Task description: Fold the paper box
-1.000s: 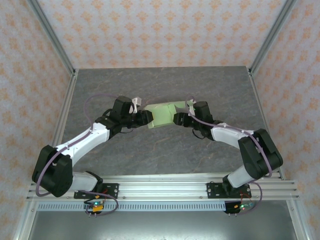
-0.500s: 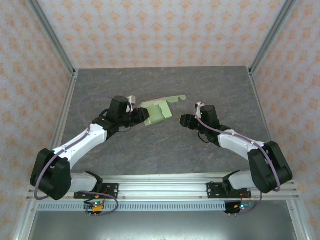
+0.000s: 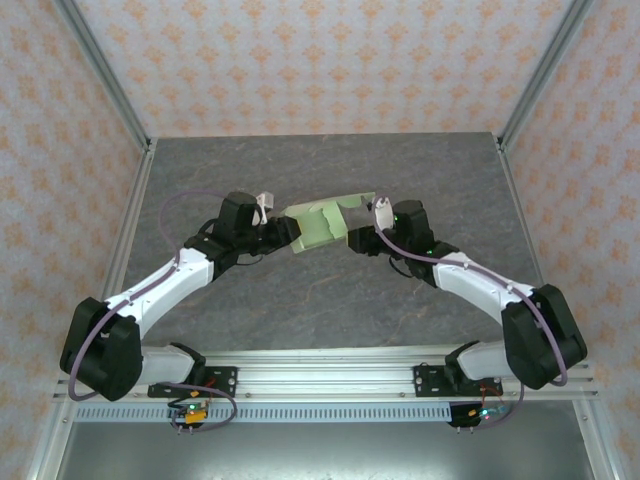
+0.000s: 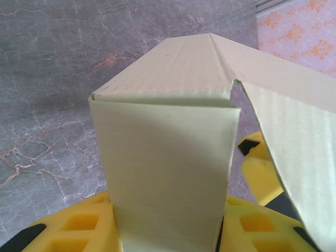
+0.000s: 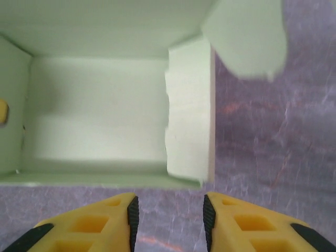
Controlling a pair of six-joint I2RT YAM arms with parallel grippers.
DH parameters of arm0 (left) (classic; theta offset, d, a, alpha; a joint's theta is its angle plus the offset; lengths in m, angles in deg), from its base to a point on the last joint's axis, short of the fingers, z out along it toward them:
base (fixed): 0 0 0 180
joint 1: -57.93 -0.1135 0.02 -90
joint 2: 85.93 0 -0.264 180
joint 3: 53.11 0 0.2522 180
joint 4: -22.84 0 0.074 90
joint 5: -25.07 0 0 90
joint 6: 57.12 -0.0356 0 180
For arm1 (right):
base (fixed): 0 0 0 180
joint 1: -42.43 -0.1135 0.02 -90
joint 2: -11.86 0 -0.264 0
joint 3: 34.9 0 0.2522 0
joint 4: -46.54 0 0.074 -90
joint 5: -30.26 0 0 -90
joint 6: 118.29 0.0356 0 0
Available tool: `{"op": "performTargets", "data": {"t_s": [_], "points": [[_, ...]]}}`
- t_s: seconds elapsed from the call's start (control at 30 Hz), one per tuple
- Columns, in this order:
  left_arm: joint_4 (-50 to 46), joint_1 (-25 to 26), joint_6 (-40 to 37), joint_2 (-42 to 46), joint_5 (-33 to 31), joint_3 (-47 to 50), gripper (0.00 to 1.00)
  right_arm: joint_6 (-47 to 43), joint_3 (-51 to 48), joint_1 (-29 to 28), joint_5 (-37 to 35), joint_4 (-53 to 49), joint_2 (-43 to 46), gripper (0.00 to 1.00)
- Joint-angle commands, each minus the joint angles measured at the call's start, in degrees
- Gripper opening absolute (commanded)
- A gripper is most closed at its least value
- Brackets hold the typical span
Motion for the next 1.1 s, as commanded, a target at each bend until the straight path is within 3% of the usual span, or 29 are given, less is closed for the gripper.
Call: {"op": "performTargets", "data": {"t_s": [0.0,0.17,0.27,0.43,0.6,0.77,0.9,1.07], "points": [[-0.01,-0.2,-0.53,-0.42,2.43,-1.19,0.34,-6.44,3.91,-1.54,-2.26,-0.88,-2.04,0.37],[0.55,-0.21,-0.25,-0.59,3.9,-1.4,0.34,-9.81,6.09,-2.93,-3.38,-0.58,-4.95,0.33],[0.91,-0.25,-0.54,-0.36,5.01,-1.45,0.34,-9.43,8.42,-2.79,-7.83,-2.47,-7.09,0.3],[0.39,-0.09,-2.42,-0.23,7.79,-2.36,0.33,-6.3,10.47,-2.05,-11.21,-3.52,-9.59,0.41],[-1.52,-0.05,-2.98,-0.18,6.01,-2.3,0.33,-4.02,7.76,-1.87,-10.01,0.21,-7.34,0.54],[-1.32,-0.12,-1.53,-0.71,3.24,-1.98,0.33,-4.07,5.47,-1.79,-8.06,-1.39,-1.2,0.58],[-1.41,-0.25,-0.79,-1.97,3.45,-3.36,0.33,-8.54,0.65,-1.78,-5.88,-1.57,5.5,0.61],[-1.57,-0.2,-0.08,-3.01,4.36,-4.55,0.33,-22.82,-1.73,-3.32,4.26,-8.62,8.74,0.6]]}}
